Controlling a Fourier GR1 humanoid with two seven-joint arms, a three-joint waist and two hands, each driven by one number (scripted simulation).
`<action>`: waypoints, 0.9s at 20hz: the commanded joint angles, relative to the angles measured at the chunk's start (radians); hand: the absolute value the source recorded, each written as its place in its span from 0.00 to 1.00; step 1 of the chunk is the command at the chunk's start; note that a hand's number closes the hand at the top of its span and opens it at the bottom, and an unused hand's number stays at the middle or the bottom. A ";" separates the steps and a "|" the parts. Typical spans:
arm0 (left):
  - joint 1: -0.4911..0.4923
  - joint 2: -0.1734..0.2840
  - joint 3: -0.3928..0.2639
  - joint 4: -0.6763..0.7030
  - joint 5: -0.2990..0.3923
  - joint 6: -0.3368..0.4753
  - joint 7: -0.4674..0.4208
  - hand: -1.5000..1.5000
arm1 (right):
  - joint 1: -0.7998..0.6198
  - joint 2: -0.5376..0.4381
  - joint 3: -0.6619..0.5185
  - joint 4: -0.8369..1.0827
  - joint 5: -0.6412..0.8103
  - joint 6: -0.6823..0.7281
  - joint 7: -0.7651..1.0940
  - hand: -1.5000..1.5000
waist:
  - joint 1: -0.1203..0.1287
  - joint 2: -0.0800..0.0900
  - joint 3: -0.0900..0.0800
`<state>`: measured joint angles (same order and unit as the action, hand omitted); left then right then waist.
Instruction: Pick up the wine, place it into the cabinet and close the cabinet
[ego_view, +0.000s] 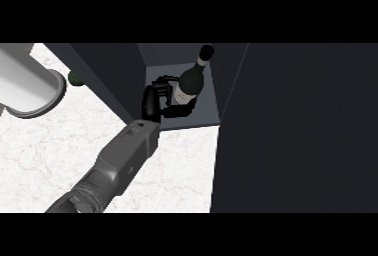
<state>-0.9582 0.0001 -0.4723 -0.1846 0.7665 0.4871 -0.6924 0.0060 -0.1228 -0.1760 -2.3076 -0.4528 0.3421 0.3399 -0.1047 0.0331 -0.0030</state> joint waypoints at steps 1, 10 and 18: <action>-0.047 0.000 -0.007 0.007 0.005 0.007 0.046 1.00 | 0.000 -0.001 0.007 -0.008 -0.009 -0.002 0.012 0.00 | -0.003 -0.003 0.001; -0.123 0.000 0.037 0.070 0.018 -0.002 0.015 1.00 | 0.005 -0.008 -0.003 -0.013 -0.029 0.006 0.011 0.00 | -0.008 0.003 0.001; -0.165 0.000 0.044 0.133 -0.001 -0.013 -0.004 1.00 | 0.045 0.001 -0.020 -0.001 -0.014 0.041 -0.039 0.00 | -0.008 0.006 0.002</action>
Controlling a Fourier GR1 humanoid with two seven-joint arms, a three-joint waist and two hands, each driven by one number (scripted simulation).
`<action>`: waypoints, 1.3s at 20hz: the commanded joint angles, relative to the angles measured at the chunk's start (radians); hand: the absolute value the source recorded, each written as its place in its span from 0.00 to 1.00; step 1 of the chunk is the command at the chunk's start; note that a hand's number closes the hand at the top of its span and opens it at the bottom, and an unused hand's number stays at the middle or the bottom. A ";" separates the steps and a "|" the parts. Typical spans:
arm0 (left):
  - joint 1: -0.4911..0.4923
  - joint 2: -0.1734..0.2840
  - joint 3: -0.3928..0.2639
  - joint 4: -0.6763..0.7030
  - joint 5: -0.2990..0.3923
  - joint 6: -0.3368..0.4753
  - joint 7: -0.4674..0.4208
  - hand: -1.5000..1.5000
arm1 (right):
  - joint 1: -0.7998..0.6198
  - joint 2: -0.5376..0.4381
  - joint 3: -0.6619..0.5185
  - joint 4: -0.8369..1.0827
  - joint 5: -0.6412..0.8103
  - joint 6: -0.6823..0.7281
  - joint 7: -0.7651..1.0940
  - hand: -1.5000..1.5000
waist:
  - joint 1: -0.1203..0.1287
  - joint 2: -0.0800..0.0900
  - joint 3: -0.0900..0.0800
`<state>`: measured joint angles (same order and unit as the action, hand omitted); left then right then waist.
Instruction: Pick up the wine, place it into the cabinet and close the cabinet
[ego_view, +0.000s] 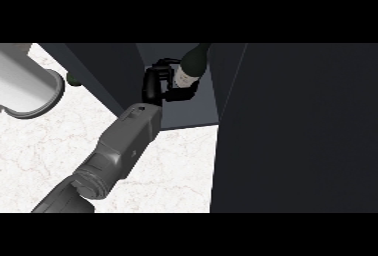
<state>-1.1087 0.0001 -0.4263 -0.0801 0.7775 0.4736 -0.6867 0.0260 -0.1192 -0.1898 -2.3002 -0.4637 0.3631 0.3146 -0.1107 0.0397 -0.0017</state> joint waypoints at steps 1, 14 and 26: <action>-0.030 0.001 0.004 0.040 -0.009 0.000 0.012 1.00 | 0.013 -0.010 -0.020 0.007 -0.019 0.024 -0.018 0.00 | 0.003 0.000 0.001; -0.133 0.034 0.002 0.079 -0.031 0.096 0.059 1.00 | -0.027 -0.020 0.000 0.007 -0.018 0.009 0.011 0.00 | -0.005 0.009 0.001; -0.058 0.061 -0.035 0.080 -0.081 0.145 0.092 0.00 | -0.007 -0.022 -0.011 0.000 -0.028 0.022 0.001 0.00 | -0.009 0.014 0.000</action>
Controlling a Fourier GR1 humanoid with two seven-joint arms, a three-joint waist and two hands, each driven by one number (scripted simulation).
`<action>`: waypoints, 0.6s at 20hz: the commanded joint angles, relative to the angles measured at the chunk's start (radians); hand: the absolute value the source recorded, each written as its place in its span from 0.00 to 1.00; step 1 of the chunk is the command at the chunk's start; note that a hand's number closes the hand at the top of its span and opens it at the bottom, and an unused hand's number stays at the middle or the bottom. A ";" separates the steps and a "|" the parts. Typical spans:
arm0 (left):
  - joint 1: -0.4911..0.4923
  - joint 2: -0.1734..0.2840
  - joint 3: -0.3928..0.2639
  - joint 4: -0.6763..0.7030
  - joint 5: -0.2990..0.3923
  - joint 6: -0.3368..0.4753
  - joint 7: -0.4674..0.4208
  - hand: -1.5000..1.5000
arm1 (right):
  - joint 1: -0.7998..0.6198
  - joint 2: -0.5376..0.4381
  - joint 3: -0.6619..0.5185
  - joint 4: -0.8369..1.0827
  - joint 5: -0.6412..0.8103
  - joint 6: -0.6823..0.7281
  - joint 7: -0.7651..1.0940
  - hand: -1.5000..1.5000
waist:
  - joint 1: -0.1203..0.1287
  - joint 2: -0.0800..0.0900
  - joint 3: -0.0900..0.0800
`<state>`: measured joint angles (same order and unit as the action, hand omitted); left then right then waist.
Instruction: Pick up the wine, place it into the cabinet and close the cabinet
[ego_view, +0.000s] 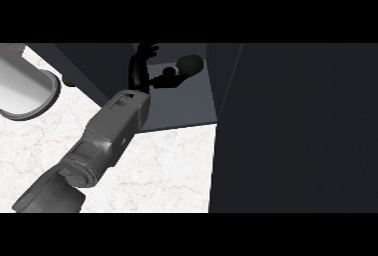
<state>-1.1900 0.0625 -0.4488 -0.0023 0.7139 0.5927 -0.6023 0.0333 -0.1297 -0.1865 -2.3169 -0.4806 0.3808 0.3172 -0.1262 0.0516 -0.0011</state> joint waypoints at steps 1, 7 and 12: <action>0.009 0.002 -0.009 0.002 -0.014 0.015 0.031 0.00 | -0.007 0.008 0.017 -0.019 0.005 -0.017 0.015 0.00 | 0.005 -0.001 -0.002; 0.034 0.014 -0.002 0.002 -0.012 0.015 -0.027 0.00 | 0.000 0.025 0.029 0.003 0.026 -0.009 -0.007 0.00 | 0.014 0.002 -0.002; 0.020 0.016 0.004 -0.013 -0.012 -0.037 -0.051 0.00 | 0.020 0.006 0.006 -0.001 -0.004 0.018 -0.013 0.00 | 0.009 -0.005 -0.001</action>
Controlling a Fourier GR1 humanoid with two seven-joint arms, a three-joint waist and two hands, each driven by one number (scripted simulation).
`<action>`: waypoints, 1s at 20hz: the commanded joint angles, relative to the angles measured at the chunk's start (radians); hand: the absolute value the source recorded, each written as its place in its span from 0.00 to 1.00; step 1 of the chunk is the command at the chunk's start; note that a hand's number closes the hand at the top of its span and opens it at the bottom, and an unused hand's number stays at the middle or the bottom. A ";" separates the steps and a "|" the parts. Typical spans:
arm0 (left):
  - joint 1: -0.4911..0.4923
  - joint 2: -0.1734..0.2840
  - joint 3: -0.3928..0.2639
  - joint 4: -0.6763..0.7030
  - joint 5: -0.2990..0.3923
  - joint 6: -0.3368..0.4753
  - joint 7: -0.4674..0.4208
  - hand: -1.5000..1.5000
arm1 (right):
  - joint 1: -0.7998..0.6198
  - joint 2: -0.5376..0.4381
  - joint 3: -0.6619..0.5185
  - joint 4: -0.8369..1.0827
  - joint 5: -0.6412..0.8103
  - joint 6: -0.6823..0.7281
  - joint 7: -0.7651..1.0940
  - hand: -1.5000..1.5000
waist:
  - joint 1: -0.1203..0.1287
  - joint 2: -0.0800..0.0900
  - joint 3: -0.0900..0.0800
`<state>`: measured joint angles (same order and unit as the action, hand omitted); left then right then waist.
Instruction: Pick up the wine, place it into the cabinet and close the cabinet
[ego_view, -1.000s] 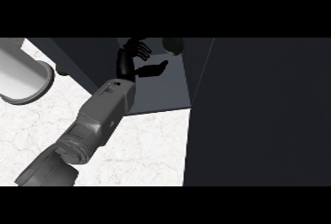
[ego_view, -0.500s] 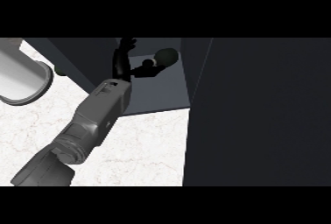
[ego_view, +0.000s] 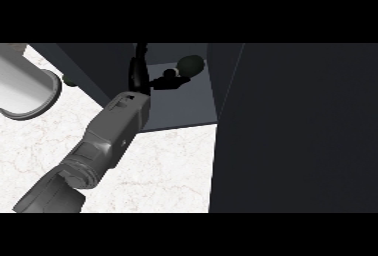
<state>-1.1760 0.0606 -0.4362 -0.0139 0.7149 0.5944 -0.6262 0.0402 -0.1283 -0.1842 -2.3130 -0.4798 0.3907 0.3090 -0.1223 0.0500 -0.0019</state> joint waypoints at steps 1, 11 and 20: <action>0.031 -0.001 0.003 -0.005 -0.004 -0.034 -0.052 0.00 | 0.007 0.005 0.015 -0.021 0.018 -0.005 0.008 0.00 | 0.016 -0.006 -0.001; -0.031 -0.059 0.033 -0.029 0.009 -0.050 -0.054 0.00 | 0.012 0.010 0.027 -0.008 0.005 0.005 0.003 0.00 | 0.019 -0.014 0.001; 0.102 -0.060 0.053 -0.188 0.036 -0.088 -0.178 0.00 | -0.035 0.008 0.036 -0.042 0.002 -0.059 0.058 0.00 | 0.030 -0.028 0.000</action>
<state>-1.1351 0.0030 -0.3807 -0.1135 0.7401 0.5121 -0.7694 0.0342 -0.1129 -0.1482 -2.3330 -0.4575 0.3582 0.3355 -0.0890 0.0279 -0.0016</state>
